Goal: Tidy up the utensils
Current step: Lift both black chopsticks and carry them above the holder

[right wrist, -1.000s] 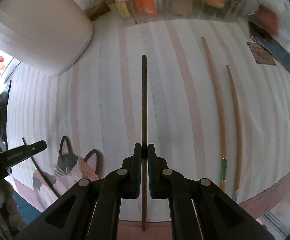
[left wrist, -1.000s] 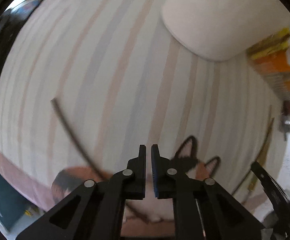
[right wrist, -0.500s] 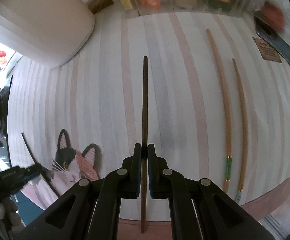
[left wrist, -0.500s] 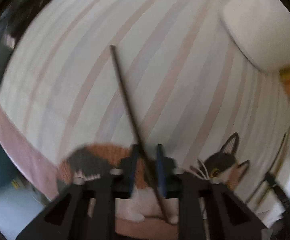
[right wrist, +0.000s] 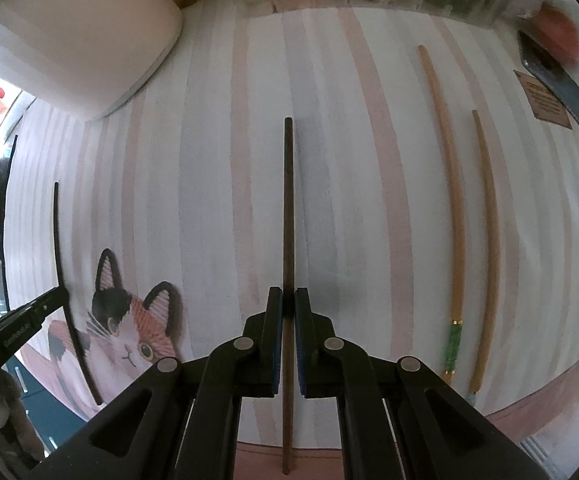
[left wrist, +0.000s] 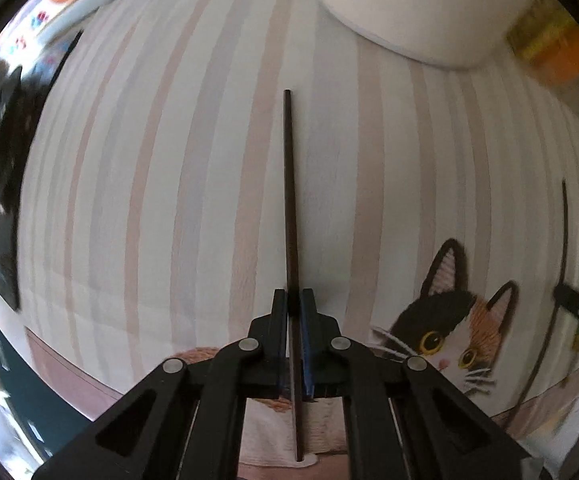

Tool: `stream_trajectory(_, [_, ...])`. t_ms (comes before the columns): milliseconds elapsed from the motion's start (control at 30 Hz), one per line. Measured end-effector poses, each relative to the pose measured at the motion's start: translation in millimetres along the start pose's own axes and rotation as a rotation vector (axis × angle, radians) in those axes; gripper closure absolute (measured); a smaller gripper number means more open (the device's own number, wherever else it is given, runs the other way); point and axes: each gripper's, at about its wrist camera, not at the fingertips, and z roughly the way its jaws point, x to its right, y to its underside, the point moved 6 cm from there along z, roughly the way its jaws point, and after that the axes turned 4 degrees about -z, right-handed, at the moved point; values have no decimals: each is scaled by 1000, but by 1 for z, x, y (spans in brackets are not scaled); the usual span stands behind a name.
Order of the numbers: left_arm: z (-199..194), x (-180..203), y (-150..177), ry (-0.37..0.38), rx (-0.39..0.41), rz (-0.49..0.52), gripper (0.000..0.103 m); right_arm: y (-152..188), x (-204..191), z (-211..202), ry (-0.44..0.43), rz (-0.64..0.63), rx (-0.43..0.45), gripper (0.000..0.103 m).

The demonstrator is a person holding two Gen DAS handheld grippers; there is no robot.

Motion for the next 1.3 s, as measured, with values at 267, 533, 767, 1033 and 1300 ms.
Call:
stream_trajectory(267, [-42,21,9,30,108,20,100,-5,-22,-6,12,-41,31,97])
stream_trajectory(533, [-131,12,14,107,308,-21,100,-15,-46,-48,-16,-89,160,97])
stream_trajectory(767, [-195,-14,11,169,484,-65,100,-36,-76,-101,-16,-164,290,97])
stream_trajectory(1033, [-327,-29,-26,346,728,-128,100,-79,-95,-202,-126,-182,494,97])
stream_trajectory(1300, [-410,-19,-100,435,903,-125,100,-150,-141,-322,-245,-208,781,97])
